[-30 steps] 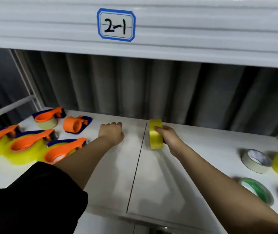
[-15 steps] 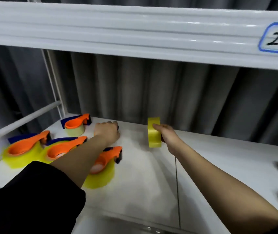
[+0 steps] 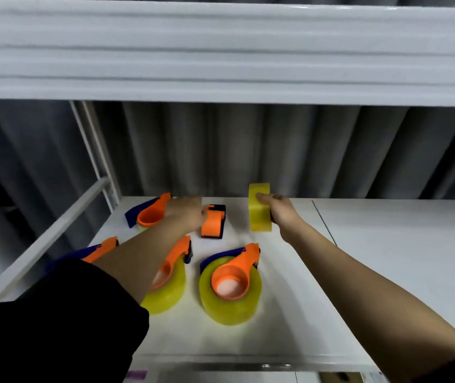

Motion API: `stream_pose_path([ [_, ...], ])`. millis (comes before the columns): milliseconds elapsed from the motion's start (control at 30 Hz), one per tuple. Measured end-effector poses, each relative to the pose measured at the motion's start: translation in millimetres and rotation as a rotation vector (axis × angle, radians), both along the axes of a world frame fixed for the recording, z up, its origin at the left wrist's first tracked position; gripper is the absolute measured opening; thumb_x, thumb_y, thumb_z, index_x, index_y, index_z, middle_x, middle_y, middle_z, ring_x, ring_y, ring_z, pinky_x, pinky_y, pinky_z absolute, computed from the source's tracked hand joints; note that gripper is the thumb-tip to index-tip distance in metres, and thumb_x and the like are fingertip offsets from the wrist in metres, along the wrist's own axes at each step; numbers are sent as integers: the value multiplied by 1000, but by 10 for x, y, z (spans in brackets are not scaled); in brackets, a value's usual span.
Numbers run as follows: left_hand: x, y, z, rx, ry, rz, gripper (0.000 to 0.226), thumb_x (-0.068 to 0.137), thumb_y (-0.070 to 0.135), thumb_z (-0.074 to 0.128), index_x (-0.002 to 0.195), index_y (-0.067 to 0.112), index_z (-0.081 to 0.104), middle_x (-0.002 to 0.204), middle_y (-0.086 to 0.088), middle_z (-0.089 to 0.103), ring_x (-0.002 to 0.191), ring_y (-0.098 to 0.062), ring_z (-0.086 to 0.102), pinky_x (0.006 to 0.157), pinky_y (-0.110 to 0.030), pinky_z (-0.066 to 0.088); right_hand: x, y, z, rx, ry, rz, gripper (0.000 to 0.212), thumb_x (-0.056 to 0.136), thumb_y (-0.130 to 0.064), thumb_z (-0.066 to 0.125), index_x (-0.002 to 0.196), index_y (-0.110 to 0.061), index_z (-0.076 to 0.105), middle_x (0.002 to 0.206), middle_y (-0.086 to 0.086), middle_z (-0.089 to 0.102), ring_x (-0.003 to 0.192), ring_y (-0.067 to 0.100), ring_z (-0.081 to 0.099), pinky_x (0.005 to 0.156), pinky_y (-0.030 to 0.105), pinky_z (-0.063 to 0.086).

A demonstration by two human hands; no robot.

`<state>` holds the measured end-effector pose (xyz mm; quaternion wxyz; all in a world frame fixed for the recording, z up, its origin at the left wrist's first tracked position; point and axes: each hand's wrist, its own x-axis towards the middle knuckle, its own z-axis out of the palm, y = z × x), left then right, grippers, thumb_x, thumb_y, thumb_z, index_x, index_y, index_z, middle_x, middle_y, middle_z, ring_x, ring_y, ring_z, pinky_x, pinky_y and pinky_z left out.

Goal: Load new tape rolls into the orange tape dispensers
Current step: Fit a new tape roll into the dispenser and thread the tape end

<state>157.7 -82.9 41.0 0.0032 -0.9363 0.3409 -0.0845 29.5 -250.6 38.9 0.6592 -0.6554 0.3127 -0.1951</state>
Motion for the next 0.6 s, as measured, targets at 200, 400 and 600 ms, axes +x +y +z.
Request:
stream_pose_path([
  [200, 140, 69, -164, 14, 14, 21, 38, 96, 34, 38, 124, 9, 47, 117, -12, 58, 102, -28, 58, 68, -29, 37, 168, 61, -62, -20, -10, 1, 46, 88, -31, 64, 126, -7, 55, 117, 15, 62, 107, 32, 60, 88, 39, 49],
  [400, 191, 83, -374, -2, 101, 46, 39, 96, 36, 40, 124, 10, 50, 121, -10, 56, 108, -28, 56, 74, -33, 39, 276, 138, -118, -1, -52, -24, 32, 91, -26, 62, 116, -7, 57, 101, 7, 59, 90, 22, 56, 75, 31, 44],
  [600, 325, 96, -463, -22, 208, -12, 42, 96, 40, 39, 123, 10, 51, 122, -12, 55, 109, -31, 55, 83, -36, 41, 442, 291, -59, 28, -29, -59, 19, 92, -27, 60, 102, -14, 51, 99, 6, 54, 90, 22, 52, 79, 33, 41],
])
